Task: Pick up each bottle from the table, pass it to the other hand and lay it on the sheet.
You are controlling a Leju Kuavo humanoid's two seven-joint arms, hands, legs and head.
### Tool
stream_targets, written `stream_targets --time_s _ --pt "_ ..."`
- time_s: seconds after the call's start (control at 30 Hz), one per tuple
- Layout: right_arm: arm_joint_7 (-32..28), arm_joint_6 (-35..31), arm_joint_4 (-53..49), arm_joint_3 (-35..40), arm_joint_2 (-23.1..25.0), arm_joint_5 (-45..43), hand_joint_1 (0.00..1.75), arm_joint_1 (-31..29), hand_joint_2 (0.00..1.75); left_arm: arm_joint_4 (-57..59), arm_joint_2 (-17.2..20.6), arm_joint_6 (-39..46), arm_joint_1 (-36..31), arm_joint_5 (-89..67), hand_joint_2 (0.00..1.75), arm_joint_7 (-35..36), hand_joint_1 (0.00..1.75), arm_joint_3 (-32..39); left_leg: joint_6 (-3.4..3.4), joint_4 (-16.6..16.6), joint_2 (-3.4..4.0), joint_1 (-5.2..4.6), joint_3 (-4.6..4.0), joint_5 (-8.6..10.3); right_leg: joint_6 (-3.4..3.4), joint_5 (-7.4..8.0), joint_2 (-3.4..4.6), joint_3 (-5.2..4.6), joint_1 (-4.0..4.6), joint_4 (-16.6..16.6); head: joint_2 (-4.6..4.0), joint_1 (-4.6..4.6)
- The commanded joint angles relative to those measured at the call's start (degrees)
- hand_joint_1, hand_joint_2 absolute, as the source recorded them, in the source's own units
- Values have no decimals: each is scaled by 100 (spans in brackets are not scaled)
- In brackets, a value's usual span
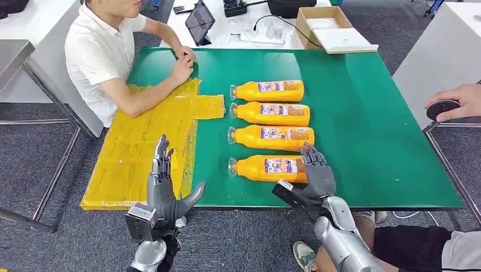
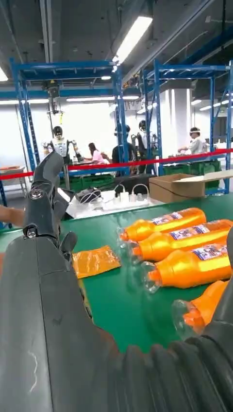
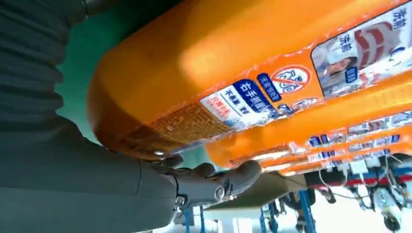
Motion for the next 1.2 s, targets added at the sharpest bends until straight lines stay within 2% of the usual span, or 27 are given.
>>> stream_targets --time_s 0.03,0.17,0.27,0.37,0.4,0.43,0.57,0.67,0.87,1.03,1.1,1.17,1.2 --pt "352 111 960 470 -25 275 0 -558 175 347 100 -10 -231 -2 175 -4 0 -127 -10 -4 8 5 22 -6 -11 -5 1 20 6 -4 0 2" --pt "720 142 1071 651 -83 588 0 -650 175 343 96 -13 -230 -4 175 -1 0 -124 -7 -5 1 3 17 -2 -8 -3 -4 15 4 -4 0 2" --pt "933 418 1237 770 -127 786 0 -842 175 396 87 -32 -278 -9 175 17 0 -144 -7 -3 7 2 22 -4 -8 -3 1 18 3 -2 0 2" --pt "808 856 1399 730 -106 678 2 -973 175 445 78 -48 -342 3 175 24 0 -146 -9 -5 4 1 32 -2 -10 -4 -6 29 3 -4 0 2" --pt "748 944 1430 725 -104 651 131 -987 175 463 79 -54 -352 8 175 23 0 -147 -13 -5 2 6 40 -4 -14 -6 -10 39 8 -7 0 4" --pt "709 1091 1487 719 -101 615 162 -988 175 484 81 -65 -364 17 175 20 0 -146 -11 -4 -1 6 38 -3 -12 -4 -9 37 7 -7 0 2" --pt "669 1167 1506 735 -107 611 162 -986 175 498 86 -70 -366 24 175 17 0 -142 -9 -5 1 5 44 -1 -10 -2 -7 43 7 -8 0 2" --pt "664 1180 1521 739 -100 610 171 -957 175 499 89 -70 -359 27 175 14 0 -139 -14 -8 -2 8 59 -2 -16 -5 -14 58 10 -11 0 2" --pt "753 1522 1595 830 -73 632 169 -895 175 492 106 -77 -351 39 175 -12 0 -103 -9 -7 4 3 73 -2 -9 -3 -9 67 5 -9 0 2" --pt "713 1551 1605 813 -68 579 171 -817 175 487 109 -70 -329 49 175 -45 0 -89 -15 -15 0 11 92 -3 -16 -4 -17 90 14 -22 0 2" --pt "621 1501 1569 791 -41 529 169 -777 175 483 108 -51 -323 62 175 -65 0 -58 -16 -13 -2 12 94 -3 -16 -5 -20 92 14 -20 0 4" --pt "280 1269 1463 611 53 243 173 -694 175 448 101 -39 -298 81 175 -84 0 -13 -17 -18 -2 11 99 -1 -18 -4 -20 96 14 -22 0 2" --pt "145 1185 1408 551 84 135 169 -657 175 426 99 -35 -279 86 175 -90 0 -1 -14 -15 -1 10 96 -1 -16 -3 -17 94 13 -21 0 2"
